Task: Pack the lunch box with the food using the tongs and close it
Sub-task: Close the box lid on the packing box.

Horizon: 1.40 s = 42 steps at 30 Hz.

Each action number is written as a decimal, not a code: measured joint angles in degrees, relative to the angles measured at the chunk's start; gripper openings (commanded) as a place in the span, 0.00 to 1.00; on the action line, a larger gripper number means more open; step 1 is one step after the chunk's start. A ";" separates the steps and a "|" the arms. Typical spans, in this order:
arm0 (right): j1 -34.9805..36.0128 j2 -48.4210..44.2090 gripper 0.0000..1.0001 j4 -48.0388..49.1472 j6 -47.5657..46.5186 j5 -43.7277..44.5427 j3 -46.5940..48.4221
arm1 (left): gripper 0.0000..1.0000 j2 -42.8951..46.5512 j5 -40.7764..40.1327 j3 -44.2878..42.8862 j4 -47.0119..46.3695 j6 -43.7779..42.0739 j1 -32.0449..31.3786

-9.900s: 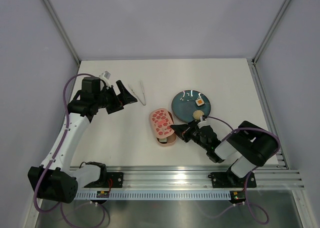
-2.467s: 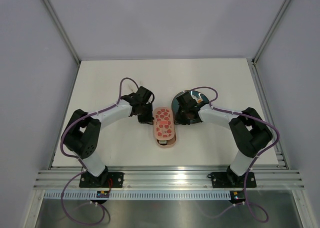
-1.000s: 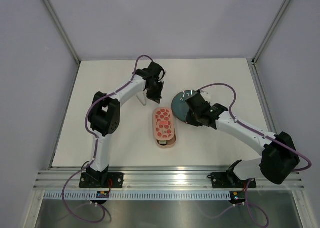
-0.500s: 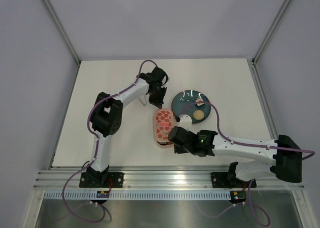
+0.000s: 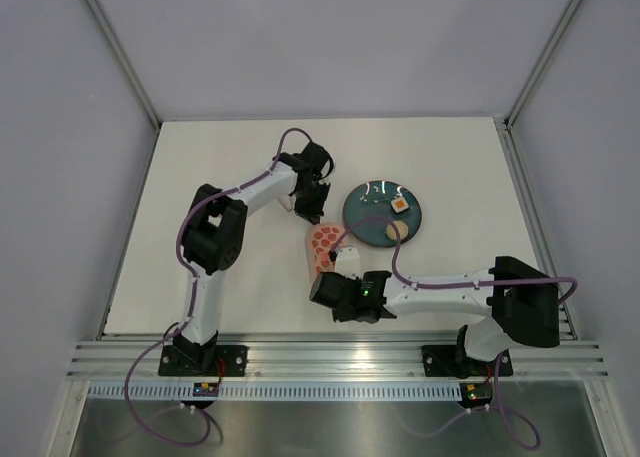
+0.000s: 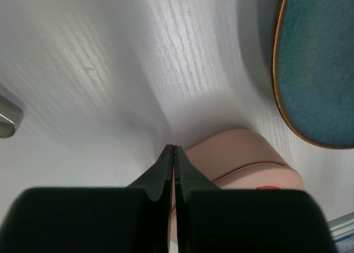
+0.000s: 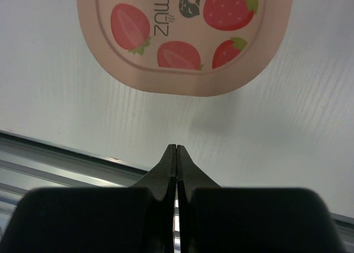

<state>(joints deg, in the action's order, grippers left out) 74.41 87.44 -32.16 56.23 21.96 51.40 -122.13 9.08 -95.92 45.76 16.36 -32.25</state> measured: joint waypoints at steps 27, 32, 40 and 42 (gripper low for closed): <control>-15.39 -6.78 0.00 -1.11 -5.27 0.52 6.51 | 0.00 19.74 -13.51 3.58 0.39 3.72 0.13; -16.17 -3.58 0.00 -0.04 -7.48 -1.99 8.35 | 0.00 26.95 -6.51 13.70 -4.66 6.69 0.17; -18.67 1.42 0.00 4.48 -9.11 -6.34 7.21 | 0.00 26.40 2.78 28.06 -11.32 11.34 0.17; -18.86 3.93 0.00 6.12 -8.96 -7.37 6.36 | 0.00 25.18 3.78 29.03 -12.90 12.04 0.17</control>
<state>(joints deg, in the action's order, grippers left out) 55.55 91.37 -26.04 47.27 14.59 57.76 -96.95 12.86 -66.89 32.86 28.40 -32.08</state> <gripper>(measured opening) 0.009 0.002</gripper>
